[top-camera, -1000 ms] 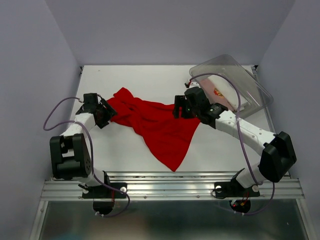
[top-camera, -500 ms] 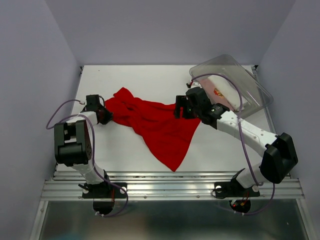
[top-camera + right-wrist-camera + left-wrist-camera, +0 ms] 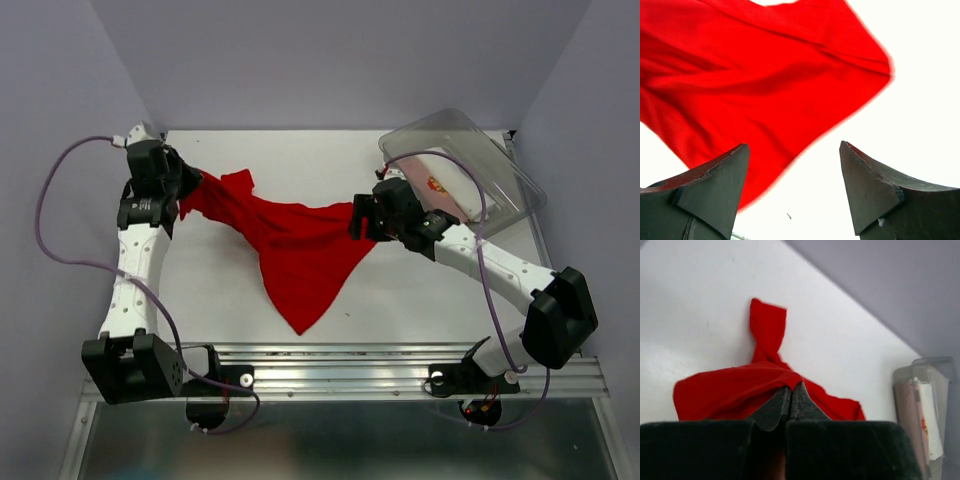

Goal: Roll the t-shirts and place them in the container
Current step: Flatten out the T-shirt at the center of the board.

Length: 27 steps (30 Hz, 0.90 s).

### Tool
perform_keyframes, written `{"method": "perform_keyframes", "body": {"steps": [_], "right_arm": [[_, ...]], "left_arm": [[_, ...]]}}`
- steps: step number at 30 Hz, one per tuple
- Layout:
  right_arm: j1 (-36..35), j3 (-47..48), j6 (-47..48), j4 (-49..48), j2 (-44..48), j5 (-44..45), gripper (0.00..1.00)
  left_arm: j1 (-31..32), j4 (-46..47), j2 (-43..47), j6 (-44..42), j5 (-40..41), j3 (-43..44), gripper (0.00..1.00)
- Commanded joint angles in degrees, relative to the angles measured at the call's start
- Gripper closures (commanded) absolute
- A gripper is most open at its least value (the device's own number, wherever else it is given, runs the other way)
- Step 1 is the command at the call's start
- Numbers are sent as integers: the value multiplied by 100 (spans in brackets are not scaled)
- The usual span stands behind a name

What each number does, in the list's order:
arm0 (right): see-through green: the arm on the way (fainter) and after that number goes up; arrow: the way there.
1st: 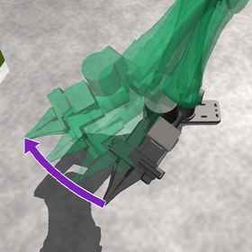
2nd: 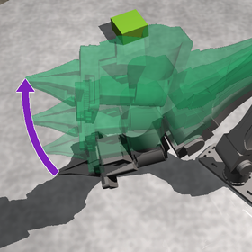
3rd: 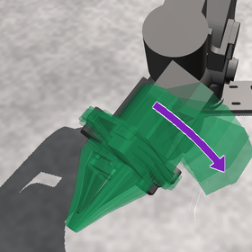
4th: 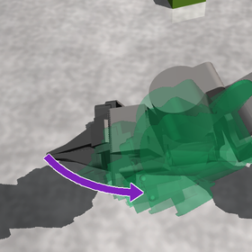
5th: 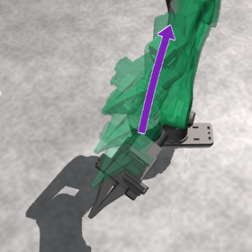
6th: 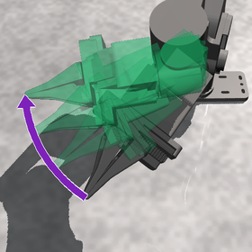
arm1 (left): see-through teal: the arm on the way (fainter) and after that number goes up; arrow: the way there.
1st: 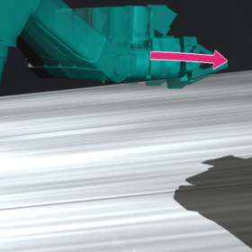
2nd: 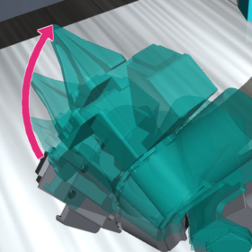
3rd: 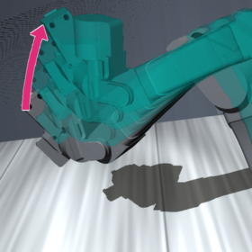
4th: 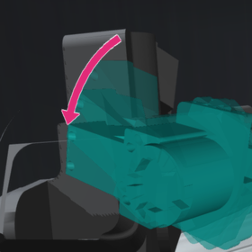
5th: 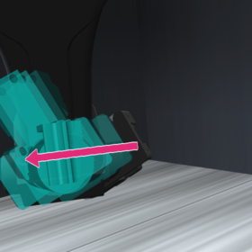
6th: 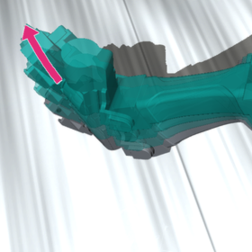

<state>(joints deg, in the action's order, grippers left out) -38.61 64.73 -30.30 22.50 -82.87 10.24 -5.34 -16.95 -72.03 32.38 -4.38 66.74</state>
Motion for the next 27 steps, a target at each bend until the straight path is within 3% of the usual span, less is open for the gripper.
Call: {"method": "perform_keyframes", "body": {"steps": [1, 6, 8, 17, 21, 27], "right_arm": [[11, 206, -72, -132, -1, -75, 22], [11, 347, -239, -176, 183, 293, 21], [11, 339, -265, -193, 341, 652, 18], [397, -3, -370, -167, 921, 1356, 16], [758, -294, -450, -158, 1431, 1533, 16], [961, -426, -301, -88, 1775, 1446, 14]], "left_arm": [[-19, -370, 286, -486, 105, 1023, 100], [155, -414, 84, -628, -721, 2237, 100], [741, -380, 127, -584, -670, 2326, 100], [3825, 340, 23, 390, -468, 887, 100], [4829, 754, -153, 760, -362, 297, 100], [5245, 895, -557, 683, -371, 286, 100]]}}
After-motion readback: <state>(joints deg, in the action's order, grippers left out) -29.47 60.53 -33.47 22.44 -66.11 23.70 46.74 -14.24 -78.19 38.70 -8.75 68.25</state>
